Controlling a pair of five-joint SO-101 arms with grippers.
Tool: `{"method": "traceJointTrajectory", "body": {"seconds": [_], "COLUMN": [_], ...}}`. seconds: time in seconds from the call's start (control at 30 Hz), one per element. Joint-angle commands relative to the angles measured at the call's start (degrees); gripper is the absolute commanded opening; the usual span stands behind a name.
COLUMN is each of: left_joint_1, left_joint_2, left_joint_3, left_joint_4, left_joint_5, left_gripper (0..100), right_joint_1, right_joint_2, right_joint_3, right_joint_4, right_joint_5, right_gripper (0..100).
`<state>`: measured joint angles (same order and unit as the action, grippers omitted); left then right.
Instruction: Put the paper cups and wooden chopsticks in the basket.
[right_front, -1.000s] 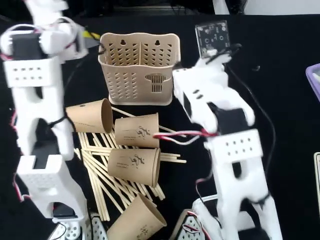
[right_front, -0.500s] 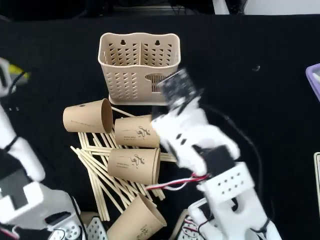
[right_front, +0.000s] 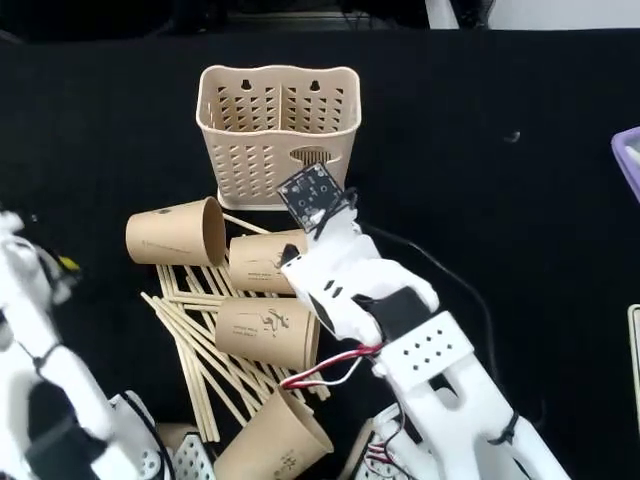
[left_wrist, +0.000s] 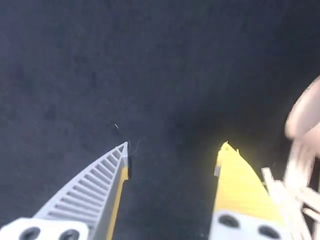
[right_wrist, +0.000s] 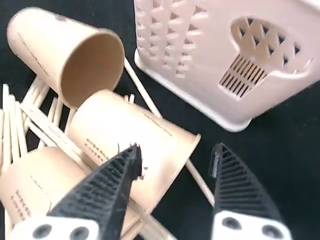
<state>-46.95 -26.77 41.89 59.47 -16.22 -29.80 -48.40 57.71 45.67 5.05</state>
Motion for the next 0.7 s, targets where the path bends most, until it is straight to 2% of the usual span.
{"method": "traceJointTrajectory", "body": {"seconds": [0.0, 0.17, 0.4, 0.57, 0.67], "left_joint_1": [-0.6, 1.4, 2.2, 2.2, 2.2], "left_joint_2": [-6.9, -8.9, -8.7, -8.7, -8.7], "left_joint_3": [12.8, 18.5, 20.4, 25.5, 28.9], "left_joint_4": [-7.7, -8.4, -8.6, -17.1, -22.9], "left_joint_5": [1.6, 6.3, 9.8, 9.8, 9.8], "left_gripper": [28, 28, 28, 28, 28], "right_joint_1": [-0.7, -0.8, -2.9, -7.6, -8.4], "right_joint_2": [1.0, 4.4, 12.3, 11.0, 9.1], "right_joint_3": [-0.9, -1.0, -1.9, -2.3, -1.9], "right_joint_4": [-1.1, -1.1, -1.1, -1.0, -1.0], "right_joint_5": [-5.3, -6.7, -10.2, -9.8, -9.6], "right_gripper": [22.6, 22.6, 22.6, 22.0, 12.3]}}
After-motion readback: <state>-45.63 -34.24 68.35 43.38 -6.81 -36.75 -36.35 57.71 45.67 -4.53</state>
